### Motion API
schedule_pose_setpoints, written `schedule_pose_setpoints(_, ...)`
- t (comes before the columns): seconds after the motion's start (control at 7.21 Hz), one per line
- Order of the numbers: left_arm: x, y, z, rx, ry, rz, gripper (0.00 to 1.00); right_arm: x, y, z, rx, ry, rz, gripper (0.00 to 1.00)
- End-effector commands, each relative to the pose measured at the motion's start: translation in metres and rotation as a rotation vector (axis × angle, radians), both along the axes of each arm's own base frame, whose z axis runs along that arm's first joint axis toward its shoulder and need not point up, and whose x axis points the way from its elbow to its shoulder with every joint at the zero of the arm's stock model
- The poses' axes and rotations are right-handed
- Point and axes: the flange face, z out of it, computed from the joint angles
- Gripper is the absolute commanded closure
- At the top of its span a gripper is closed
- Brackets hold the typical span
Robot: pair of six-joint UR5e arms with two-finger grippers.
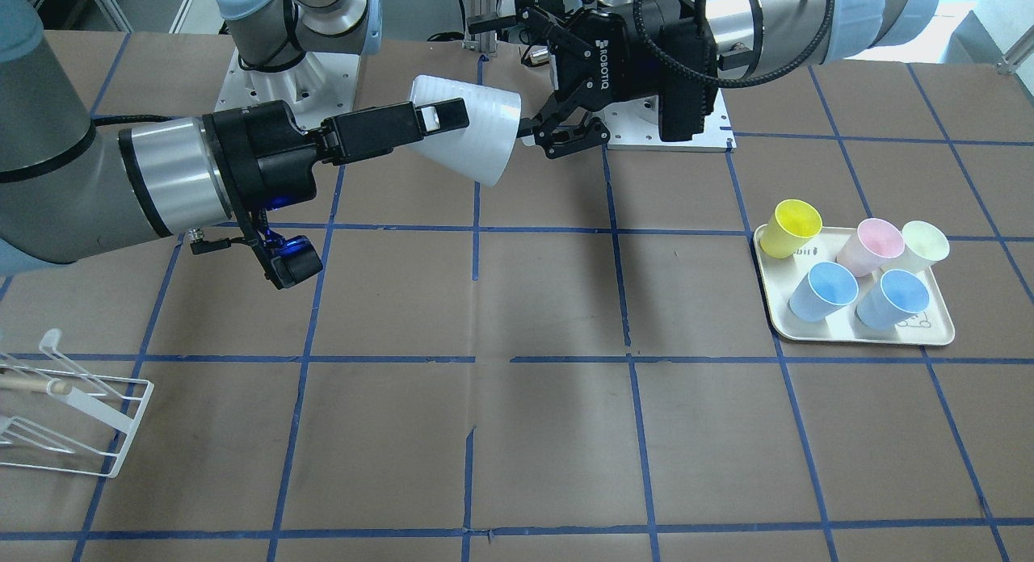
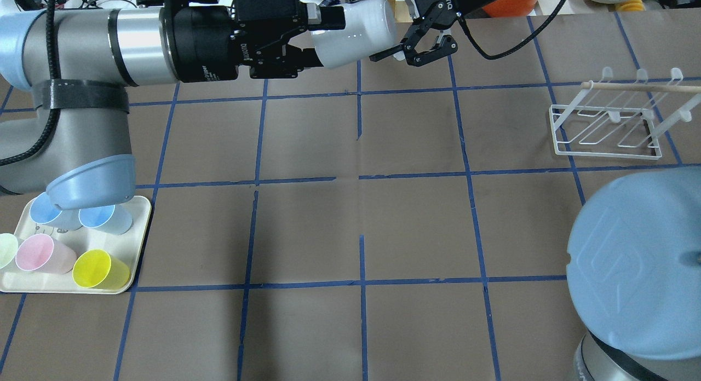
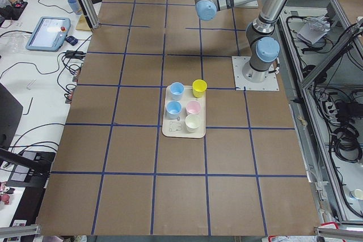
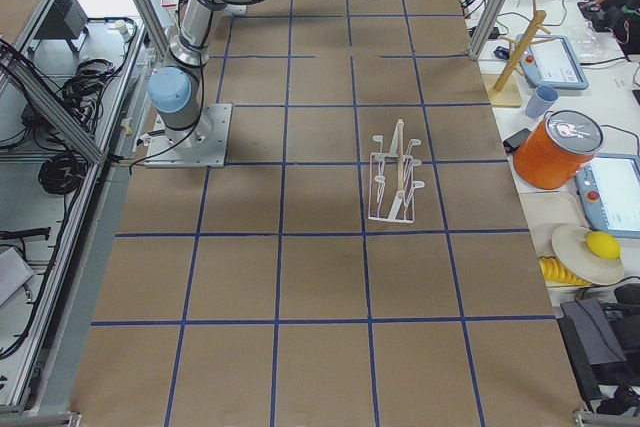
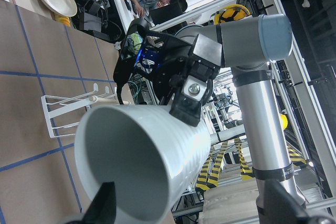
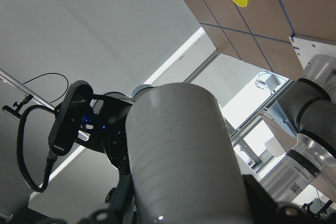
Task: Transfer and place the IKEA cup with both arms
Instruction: 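Grasp the white cup with the left gripper beside the right gripper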
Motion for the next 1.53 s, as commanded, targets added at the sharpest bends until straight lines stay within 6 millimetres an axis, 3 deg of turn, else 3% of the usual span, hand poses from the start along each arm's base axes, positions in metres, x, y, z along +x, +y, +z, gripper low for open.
schedule_pose_setpoints(0.0,-0.006,-0.001,0.003,0.012,0.009,-0.01,0.0,0.0,0.002,0.004,-0.001,0.0,-0.001,0.86)
schedule_pose_setpoints(0.69,-0.007,-0.004,0.026,-0.03,0.009,-0.01,0.0,0.0,0.002,0.004,0.002,0.0,-0.001,0.86)
schedule_pose_setpoints(0.97,-0.006,-0.005,0.026,-0.031,0.005,-0.008,0.05,0.0,0.002,0.004,0.002,0.0,-0.001,0.86)
schedule_pose_setpoints(1.39,-0.006,-0.005,0.027,-0.043,-0.002,-0.006,0.22,-0.001,0.003,0.004,0.014,0.0,-0.003,0.86)
